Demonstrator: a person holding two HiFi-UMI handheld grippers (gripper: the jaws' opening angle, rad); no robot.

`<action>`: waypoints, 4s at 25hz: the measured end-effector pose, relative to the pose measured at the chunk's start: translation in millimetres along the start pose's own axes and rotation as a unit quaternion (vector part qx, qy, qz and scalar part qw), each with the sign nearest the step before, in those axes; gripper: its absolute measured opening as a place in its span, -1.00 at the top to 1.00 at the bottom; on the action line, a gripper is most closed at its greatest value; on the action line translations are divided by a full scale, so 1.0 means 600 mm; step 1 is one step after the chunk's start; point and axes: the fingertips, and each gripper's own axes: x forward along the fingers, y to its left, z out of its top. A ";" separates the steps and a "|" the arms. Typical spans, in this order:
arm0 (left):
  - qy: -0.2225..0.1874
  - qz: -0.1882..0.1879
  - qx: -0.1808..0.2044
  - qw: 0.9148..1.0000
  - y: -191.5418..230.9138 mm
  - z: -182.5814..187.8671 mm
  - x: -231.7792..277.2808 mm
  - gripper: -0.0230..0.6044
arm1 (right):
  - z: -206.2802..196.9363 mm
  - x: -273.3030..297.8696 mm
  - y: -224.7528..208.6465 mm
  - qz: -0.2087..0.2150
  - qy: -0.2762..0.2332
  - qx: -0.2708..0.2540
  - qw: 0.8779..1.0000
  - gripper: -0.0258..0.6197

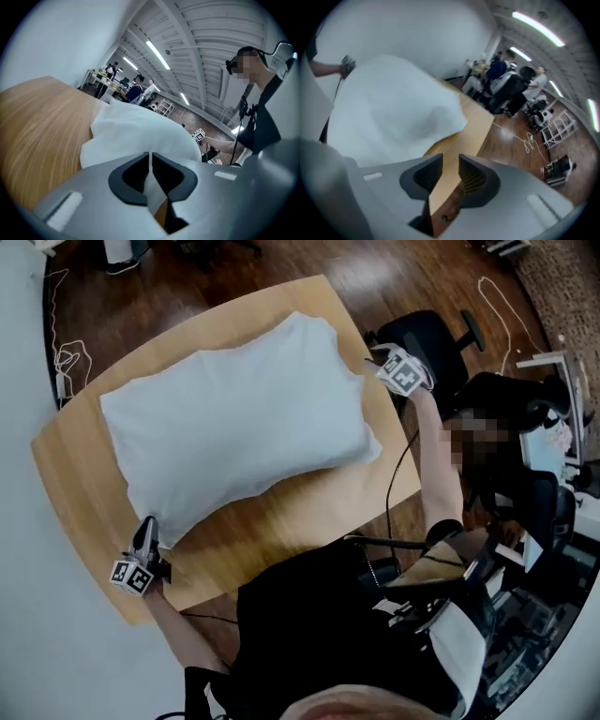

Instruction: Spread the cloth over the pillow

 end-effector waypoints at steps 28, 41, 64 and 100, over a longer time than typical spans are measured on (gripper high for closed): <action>0.152 0.055 0.019 0.987 0.259 0.268 0.415 0.21 | 0.240 0.110 -0.004 0.246 -0.146 0.315 0.905 0.07; 0.032 0.175 0.054 0.983 0.317 0.322 0.283 0.04 | 0.211 0.048 -0.101 0.085 -0.258 0.323 0.907 0.31; 0.300 -0.032 0.093 0.949 -0.005 -0.273 -0.038 0.90 | -0.276 -0.111 0.380 0.082 0.061 0.048 0.994 0.86; -0.285 -0.269 -0.005 0.920 -0.298 0.038 -0.202 0.92 | 0.141 -0.407 0.695 0.275 -0.463 0.460 0.706 0.91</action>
